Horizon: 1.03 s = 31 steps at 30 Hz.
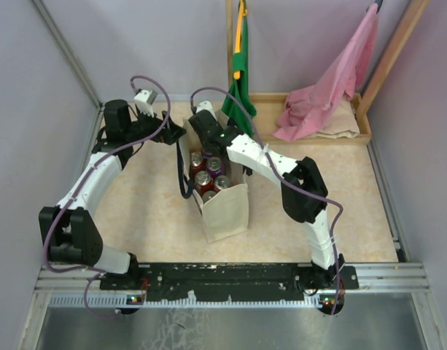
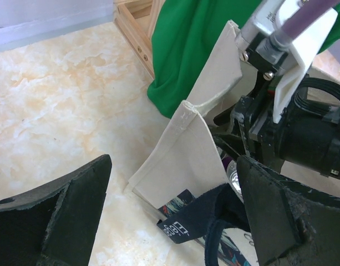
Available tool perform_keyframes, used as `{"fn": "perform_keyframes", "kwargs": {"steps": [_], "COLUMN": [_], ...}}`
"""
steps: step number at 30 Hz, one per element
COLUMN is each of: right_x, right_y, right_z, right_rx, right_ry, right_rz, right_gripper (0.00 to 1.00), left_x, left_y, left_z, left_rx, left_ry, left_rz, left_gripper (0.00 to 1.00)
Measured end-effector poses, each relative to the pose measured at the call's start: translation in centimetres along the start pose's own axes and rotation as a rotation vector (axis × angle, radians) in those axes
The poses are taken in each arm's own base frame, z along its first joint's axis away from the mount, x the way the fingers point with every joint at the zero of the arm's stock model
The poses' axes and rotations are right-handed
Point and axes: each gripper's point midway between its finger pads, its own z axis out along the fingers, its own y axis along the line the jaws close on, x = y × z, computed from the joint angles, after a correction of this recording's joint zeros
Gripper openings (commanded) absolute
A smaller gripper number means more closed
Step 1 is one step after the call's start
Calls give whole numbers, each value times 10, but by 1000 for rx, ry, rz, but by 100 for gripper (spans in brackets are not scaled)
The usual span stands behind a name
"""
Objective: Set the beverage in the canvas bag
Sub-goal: Place the drink in the canvas bag, then reset both arms
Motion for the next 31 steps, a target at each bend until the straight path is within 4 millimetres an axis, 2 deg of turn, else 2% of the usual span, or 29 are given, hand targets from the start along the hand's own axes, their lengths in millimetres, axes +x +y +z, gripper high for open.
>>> {"fn": "perform_keyframes", "kwargs": {"steps": [5,8,10,11,12,15,18,24,28,31], "right_x": [-9,-30,-47,-57,-63,-80,-83,-70,-54,-51], "right_y": [-1,1,3,4,4,5,6,9,6,5], "right_z": [-14,-34,-50,-60,-67,-90,-101,-115,-135,-149], "right_rx": [-15,-45,-71,-84,-95,-129,-158,-200,-215,-230], "right_ry": [-33,-92,-145,-174,-192,-238,-242,-195,-167,-168], "right_rz": [-34,-38,-27,-21,-11,2,14,71,107,130], "right_gripper": [46,57,73,93,99,99,99,99,99,99], "left_x": [-11,-25,-34,-38,-41,-48,-51,-60,-65,-63], "left_y": [-5,-11,-16,-18,-19,-23,-26,-35,-38,-37], "left_z": [-6,-14,-20,-22,-24,-31,-35,-48,-54,-55], "left_rx": [3,5,7,8,8,8,8,8,3,-3], "left_ry": [-32,-71,-95,-105,-113,-133,-141,-164,-177,-177], "left_rz": [4,29,45,52,58,75,87,116,126,126], "left_gripper": [100,100,100,100,100,100,100,100,100,100]}}
